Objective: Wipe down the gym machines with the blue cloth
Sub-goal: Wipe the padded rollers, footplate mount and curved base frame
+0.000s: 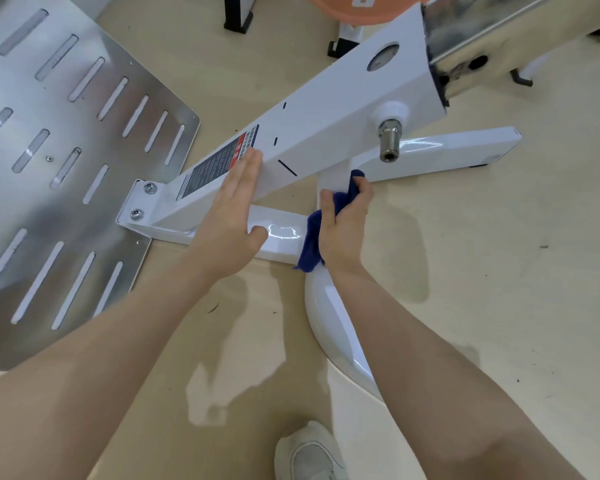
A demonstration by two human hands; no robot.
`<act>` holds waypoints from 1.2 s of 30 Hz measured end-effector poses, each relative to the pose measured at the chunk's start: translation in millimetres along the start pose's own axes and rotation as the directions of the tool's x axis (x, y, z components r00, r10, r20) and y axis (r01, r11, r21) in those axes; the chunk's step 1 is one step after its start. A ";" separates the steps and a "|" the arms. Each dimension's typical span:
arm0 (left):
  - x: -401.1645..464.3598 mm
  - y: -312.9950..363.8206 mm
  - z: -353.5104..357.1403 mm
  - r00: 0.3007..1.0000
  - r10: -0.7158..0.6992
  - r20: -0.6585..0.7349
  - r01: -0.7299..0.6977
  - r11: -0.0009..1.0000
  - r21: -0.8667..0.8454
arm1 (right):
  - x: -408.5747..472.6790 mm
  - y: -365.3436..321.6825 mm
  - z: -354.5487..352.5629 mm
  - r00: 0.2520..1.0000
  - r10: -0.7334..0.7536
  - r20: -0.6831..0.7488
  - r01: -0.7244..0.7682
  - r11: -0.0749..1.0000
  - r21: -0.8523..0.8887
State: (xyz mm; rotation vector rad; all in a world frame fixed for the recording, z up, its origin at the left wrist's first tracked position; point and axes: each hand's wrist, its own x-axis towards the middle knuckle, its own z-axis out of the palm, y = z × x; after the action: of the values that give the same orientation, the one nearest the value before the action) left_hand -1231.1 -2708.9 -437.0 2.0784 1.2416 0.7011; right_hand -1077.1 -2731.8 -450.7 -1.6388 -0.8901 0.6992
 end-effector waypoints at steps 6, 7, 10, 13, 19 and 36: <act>0.3 -1.8 7.8 0.998 0.020 -0.066 -0.024 0.998 -0.066 | -13.9 -1.1 -7.2 0.989 -0.095 0.117 0.091 0.995 0.040; 0.5 -1.9 8.7 0.997 0.022 -0.068 -0.026 0.997 -0.066 | -10.8 6.3 -12.3 0.978 -0.126 0.169 0.115 0.991 0.073; 0.9 -1.1 7.0 0.998 0.029 -0.063 -0.033 0.997 -0.063 | 0.9 42.1 -26.2 0.978 -0.045 0.204 0.056 0.997 -0.049; 0.2 1.3 3.6 0.999 0.005 -0.045 -0.008 0.997 -0.074 | -1.5 61.0 -29.4 0.955 0.116 0.274 -0.085 0.989 -0.122; 1.5 -1.7 4.4 0.996 -0.006 -0.085 -0.003 0.994 -0.112 | 12.0 27.9 -11.0 0.985 -0.123 0.119 0.115 0.991 0.071; 2.3 -2.8 2.3 0.992 0.049 -0.114 -0.057 0.996 -0.070 | 13.7 29.0 -25.2 0.966 -0.193 0.174 0.162 0.971 0.178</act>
State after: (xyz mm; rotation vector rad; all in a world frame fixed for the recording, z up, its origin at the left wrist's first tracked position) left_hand -1230.2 -2706.3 -440.3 2.0423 1.2060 0.8861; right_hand -1043.4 -2737.3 -473.0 -1.3443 -1.0752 0.7902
